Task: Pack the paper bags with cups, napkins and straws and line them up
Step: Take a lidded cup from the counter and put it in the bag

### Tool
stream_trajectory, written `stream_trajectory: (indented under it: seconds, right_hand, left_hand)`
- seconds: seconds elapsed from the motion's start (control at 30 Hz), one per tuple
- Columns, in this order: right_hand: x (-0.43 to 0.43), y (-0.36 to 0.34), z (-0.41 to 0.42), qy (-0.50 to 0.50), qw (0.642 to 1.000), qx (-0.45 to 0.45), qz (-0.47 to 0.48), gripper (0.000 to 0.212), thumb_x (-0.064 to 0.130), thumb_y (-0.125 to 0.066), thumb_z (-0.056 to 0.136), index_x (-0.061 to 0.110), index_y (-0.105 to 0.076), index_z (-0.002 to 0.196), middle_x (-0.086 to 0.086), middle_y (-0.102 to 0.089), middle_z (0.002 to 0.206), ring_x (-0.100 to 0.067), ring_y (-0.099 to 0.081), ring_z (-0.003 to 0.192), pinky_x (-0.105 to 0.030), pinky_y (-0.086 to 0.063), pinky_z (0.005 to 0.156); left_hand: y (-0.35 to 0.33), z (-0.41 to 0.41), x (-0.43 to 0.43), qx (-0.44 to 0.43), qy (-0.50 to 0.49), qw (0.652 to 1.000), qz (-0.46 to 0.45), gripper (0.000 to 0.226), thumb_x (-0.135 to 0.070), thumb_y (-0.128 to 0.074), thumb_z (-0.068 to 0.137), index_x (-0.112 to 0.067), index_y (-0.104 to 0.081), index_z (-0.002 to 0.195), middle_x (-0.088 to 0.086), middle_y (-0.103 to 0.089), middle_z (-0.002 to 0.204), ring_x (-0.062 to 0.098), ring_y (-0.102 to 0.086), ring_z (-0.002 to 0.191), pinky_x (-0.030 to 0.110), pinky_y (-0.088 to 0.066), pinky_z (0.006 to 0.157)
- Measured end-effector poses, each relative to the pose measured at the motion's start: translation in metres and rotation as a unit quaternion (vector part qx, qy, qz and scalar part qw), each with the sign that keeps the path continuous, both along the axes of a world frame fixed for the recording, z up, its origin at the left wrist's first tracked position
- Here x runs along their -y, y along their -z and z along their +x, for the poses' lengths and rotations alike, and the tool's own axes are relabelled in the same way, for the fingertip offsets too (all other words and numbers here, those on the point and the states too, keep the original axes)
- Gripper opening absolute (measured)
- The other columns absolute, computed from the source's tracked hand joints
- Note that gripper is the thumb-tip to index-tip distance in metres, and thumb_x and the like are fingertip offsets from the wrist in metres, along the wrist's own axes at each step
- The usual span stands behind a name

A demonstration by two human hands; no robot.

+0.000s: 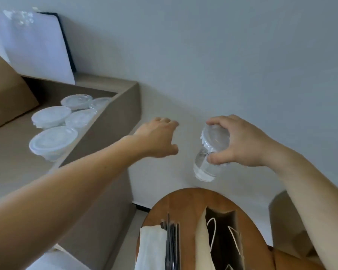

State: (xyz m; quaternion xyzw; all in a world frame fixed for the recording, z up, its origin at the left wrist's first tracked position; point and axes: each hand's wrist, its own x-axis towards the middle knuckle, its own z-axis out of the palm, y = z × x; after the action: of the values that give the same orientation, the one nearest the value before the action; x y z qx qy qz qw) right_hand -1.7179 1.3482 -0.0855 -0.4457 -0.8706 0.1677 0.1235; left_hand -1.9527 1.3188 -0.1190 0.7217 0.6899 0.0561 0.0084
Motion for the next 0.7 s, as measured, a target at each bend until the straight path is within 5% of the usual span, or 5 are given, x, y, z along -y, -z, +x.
stream_trajectory:
  seconds: [0.17,0.33,0.47,0.6,0.7]
  right_hand:
    - [-0.022,0.085,0.051,0.046,0.996,0.068,-0.031,0.1,0.061,-0.075,0.055,0.04,-0.034,0.143,0.011,-0.041,0.134,-0.015,-0.043,0.12,-0.034,-0.044,0.086]
    - [-0.03,0.162,0.063,0.049,0.994,0.085,-0.051,0.094,0.062,-0.071,0.059,0.037,-0.032,0.142,0.007,-0.04,0.135,-0.02,-0.041,0.124,-0.036,-0.044,0.086]
    - [-0.023,0.202,0.059,0.049,0.993,0.08,-0.07,0.092,0.062,-0.07,0.062,0.035,-0.031,0.141,0.004,-0.039,0.134,-0.022,-0.04,0.123,-0.037,-0.046,0.088]
    - [-0.005,0.225,0.067,0.05,0.993,0.09,-0.065,0.093,0.065,-0.068,0.063,0.034,-0.029,0.141,0.005,-0.038,0.134,-0.022,-0.04,0.123,-0.033,-0.046,0.086]
    - [0.01,0.236,0.077,0.001,0.992,0.113,-0.053,0.093,0.067,-0.068,0.062,0.038,-0.024,0.138,0.007,-0.035,0.134,-0.018,-0.04,0.119,-0.026,-0.043,0.081]
  left_hand:
    - [0.108,0.067,-0.002,0.023,0.003,0.981,-0.191,0.079,-0.044,-0.069,0.082,-0.019,-0.034,0.149,0.003,-0.047,0.143,0.025,-0.046,0.129,0.041,-0.046,0.098]
    - [0.22,0.115,0.041,0.119,-0.008,0.88,-0.459,0.073,-0.066,-0.073,0.064,-0.018,-0.056,0.117,-0.002,-0.059,0.106,0.017,-0.058,0.09,0.028,-0.048,0.075]
    - [0.27,0.148,0.065,0.229,-0.13,0.856,-0.446,0.066,-0.077,-0.056,0.066,-0.023,-0.056,0.104,-0.001,-0.067,0.093,0.012,-0.066,0.079,0.027,-0.054,0.07]
    - [0.286,0.158,0.065,0.313,-0.226,0.845,-0.37,0.029,-0.044,-0.049,0.086,-0.019,-0.063,0.084,-0.002,-0.068,0.068,0.016,-0.073,0.066,0.031,-0.062,0.068]
    - [0.289,0.157,0.062,0.367,-0.244,0.824,-0.356,0.026,-0.029,-0.04,0.097,-0.014,-0.06,0.088,0.003,-0.07,0.06,0.013,-0.071,0.054,0.024,-0.059,0.056]
